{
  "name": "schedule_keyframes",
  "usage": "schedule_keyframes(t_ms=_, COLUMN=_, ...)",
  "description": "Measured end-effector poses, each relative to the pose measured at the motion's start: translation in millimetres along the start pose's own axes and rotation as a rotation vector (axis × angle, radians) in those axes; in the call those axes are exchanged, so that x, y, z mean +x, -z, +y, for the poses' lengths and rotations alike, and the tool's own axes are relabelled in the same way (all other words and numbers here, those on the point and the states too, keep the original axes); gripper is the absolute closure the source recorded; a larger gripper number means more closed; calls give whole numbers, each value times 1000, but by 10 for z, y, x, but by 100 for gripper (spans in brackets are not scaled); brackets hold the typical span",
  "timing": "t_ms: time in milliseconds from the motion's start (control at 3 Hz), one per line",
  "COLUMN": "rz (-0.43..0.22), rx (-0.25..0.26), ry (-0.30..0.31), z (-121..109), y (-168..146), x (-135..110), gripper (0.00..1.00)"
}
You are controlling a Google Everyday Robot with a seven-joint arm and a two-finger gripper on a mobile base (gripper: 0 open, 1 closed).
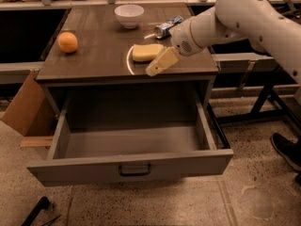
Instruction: Place sponge into top drawer
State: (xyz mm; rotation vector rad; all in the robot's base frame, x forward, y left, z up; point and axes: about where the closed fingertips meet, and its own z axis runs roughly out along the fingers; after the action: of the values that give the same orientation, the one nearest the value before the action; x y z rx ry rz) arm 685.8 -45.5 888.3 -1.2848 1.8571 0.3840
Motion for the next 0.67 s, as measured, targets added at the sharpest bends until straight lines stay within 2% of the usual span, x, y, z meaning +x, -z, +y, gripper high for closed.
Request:
schedule_keyframes(t_ms=333, rz=-39, rx=-31, ry=-18, z=-137, y=-201, x=-31, gripper=0)
schedule_keyframes(t_ms=667, rz=-42, rx=-63, ry=-19, z=-233, y=-405, x=-64, gripper=0)
